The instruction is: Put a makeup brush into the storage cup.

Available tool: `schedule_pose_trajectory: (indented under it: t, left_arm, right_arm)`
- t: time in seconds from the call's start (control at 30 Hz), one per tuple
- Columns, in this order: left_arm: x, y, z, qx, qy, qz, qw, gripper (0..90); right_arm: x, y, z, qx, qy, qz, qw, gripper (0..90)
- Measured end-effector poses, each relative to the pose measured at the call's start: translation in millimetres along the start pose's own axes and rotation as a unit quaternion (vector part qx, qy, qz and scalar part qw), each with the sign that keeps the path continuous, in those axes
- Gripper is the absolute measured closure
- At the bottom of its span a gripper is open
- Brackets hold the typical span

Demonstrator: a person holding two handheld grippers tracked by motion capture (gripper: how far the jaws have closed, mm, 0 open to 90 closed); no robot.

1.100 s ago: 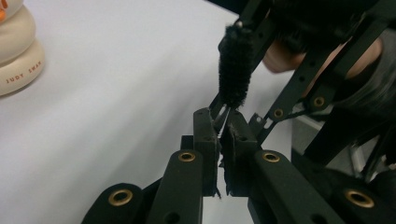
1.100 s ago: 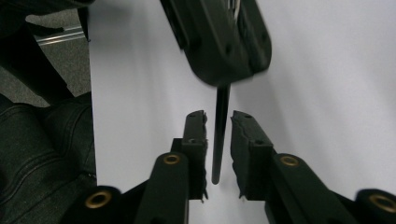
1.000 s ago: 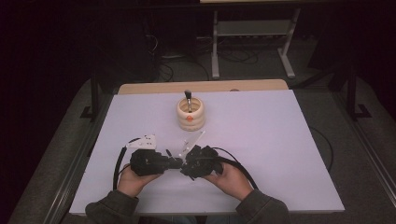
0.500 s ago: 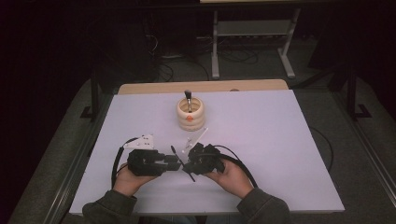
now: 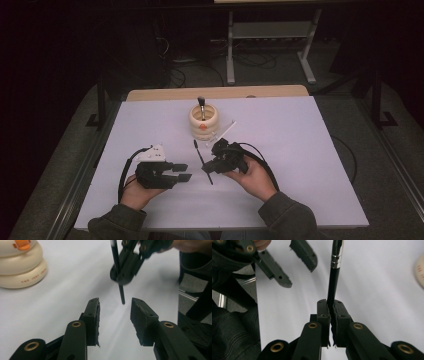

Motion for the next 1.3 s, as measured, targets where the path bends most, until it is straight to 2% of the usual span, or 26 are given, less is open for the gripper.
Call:
schedule_pose_trajectory:
  t: [0.17,0.2,0.33,0.53,0.83,1.0,1.3]
  left_arm:
    - [0.3,-1.8,1.0,0.001,-0.002,-0.011,0.9999,58.2]
    - [0.2,-2.9,1.8,-0.001,-0.006,-0.014,0.9999,57.9]
    - [0.4,-5.2,2.4,0.004,-0.004,-0.02,0.9998,57.1]
    - [1.0,-6.8,3.0,-0.002,-0.007,-0.027,0.9996,55.0]
    - [1.0,-8.2,3.2,-0.006,-0.007,-0.029,0.9995,54.2]
    - [1.3,-9.5,3.1,-0.011,-0.006,-0.03,0.9995,54.0]
    - [0.7,-9.4,2.9,-0.007,-0.007,-0.028,0.9995,54.0]
  right_arm:
    - [-9.4,7.7,-8.7,0.009,0.01,0.003,0.9999,84.6]
    - [-17.0,14.2,-15.5,0.011,0.016,0.01,0.9998,84.6]
    - [-23.2,21.6,-21.2,0.015,0.023,0.018,0.9995,84.6]
    - [-31.2,36.2,-33.4,0.039,0.042,0.018,0.9982,84.7]
    - [-39.0,51.6,-52.5,0.036,0.048,0.03,0.9978,84.7]
    - [-44.3,58.9,-59.8,0.045,0.048,0.032,0.9973,84.7]
    - [-53.2,71.2,-70.0,0.055,0.056,0.042,0.996,84.7]
Point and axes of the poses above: each handheld gripper's, and its own axes: x roughly forward along the jaws, z roughly out of its underside, y roughly to its right, the point moved 4 cm from there along x, roughly forward along the jaws, and after that the axes turned 6 degrees about -z, right-handed, at the moved point
